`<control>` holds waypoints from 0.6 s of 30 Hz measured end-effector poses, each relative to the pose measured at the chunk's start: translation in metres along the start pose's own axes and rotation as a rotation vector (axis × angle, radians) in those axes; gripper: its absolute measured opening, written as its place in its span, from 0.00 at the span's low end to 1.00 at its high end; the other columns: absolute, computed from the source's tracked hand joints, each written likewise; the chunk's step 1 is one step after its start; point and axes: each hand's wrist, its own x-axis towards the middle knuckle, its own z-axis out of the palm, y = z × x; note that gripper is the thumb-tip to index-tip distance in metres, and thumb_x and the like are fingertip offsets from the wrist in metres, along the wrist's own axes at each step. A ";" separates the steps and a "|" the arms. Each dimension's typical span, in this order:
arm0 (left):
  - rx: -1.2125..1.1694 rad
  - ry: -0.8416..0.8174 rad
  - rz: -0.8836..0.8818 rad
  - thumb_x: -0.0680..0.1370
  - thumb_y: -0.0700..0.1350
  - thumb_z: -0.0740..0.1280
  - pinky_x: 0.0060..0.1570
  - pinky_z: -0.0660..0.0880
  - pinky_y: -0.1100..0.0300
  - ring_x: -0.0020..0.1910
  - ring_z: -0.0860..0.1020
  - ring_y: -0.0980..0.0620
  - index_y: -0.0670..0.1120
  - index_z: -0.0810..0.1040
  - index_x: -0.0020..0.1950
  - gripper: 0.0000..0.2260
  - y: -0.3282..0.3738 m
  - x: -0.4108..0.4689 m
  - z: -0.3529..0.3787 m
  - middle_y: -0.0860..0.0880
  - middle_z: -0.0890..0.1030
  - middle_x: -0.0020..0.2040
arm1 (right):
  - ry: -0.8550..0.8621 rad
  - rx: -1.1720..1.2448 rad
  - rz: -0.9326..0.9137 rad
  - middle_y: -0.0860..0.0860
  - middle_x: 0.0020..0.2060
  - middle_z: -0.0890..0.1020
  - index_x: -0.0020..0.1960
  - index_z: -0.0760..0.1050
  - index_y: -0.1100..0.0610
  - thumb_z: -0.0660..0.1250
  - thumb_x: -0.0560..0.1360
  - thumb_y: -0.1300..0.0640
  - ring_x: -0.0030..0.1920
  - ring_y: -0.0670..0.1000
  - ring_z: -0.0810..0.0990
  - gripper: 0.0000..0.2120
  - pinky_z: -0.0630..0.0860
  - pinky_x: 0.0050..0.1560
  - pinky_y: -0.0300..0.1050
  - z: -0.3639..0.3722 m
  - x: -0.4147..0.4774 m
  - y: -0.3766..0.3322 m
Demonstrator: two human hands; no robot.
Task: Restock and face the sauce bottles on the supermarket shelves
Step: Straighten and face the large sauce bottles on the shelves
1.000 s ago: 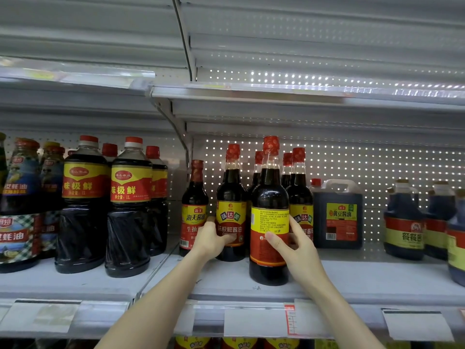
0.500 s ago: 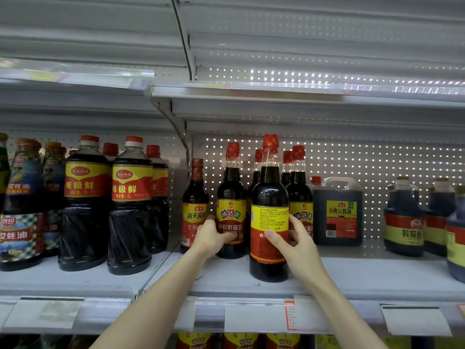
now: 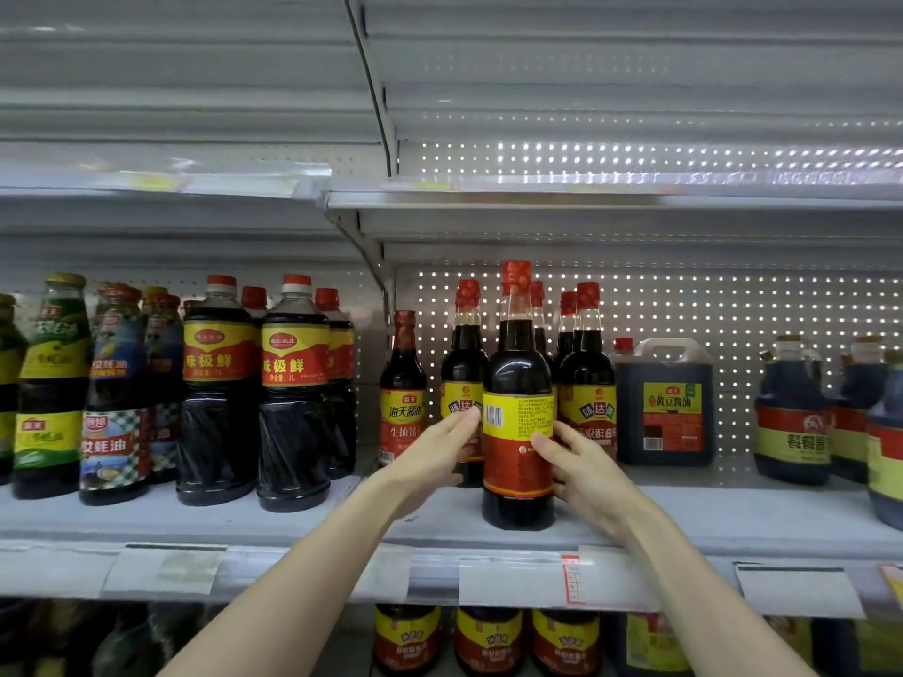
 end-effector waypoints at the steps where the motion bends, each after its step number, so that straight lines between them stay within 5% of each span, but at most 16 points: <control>1: -0.028 -0.026 0.000 0.81 0.59 0.53 0.69 0.64 0.46 0.71 0.67 0.49 0.54 0.61 0.76 0.24 0.000 -0.002 0.001 0.49 0.66 0.75 | -0.034 0.006 0.009 0.47 0.61 0.77 0.65 0.70 0.46 0.67 0.73 0.49 0.63 0.51 0.75 0.21 0.72 0.63 0.50 0.001 -0.001 -0.001; 5: -0.045 -0.099 0.004 0.80 0.60 0.55 0.68 0.65 0.47 0.72 0.67 0.47 0.59 0.60 0.75 0.23 -0.001 -0.010 0.005 0.51 0.66 0.74 | -0.051 -0.153 -0.034 0.43 0.56 0.77 0.63 0.70 0.43 0.62 0.79 0.50 0.55 0.44 0.76 0.13 0.74 0.49 0.39 0.005 -0.009 -0.010; 10: -0.048 0.032 0.102 0.82 0.51 0.60 0.61 0.75 0.47 0.60 0.78 0.49 0.55 0.69 0.67 0.14 0.001 -0.015 0.008 0.50 0.77 0.63 | 0.154 -0.312 -0.132 0.48 0.58 0.74 0.66 0.63 0.50 0.64 0.79 0.53 0.58 0.49 0.75 0.17 0.75 0.57 0.47 0.012 -0.014 -0.014; 15: 0.100 0.149 0.199 0.81 0.48 0.61 0.43 0.75 0.66 0.54 0.78 0.54 0.56 0.68 0.64 0.11 0.001 -0.030 0.008 0.56 0.78 0.53 | 0.109 -0.201 -0.100 0.49 0.59 0.75 0.66 0.62 0.49 0.57 0.82 0.55 0.58 0.47 0.75 0.13 0.73 0.57 0.44 0.024 -0.017 -0.014; 18: 0.202 0.251 0.251 0.81 0.47 0.62 0.42 0.73 0.68 0.51 0.78 0.56 0.55 0.70 0.64 0.12 -0.002 -0.040 0.004 0.55 0.78 0.52 | 0.062 -0.184 -0.067 0.47 0.61 0.72 0.72 0.62 0.48 0.52 0.84 0.53 0.60 0.46 0.72 0.17 0.71 0.61 0.46 0.035 -0.019 -0.014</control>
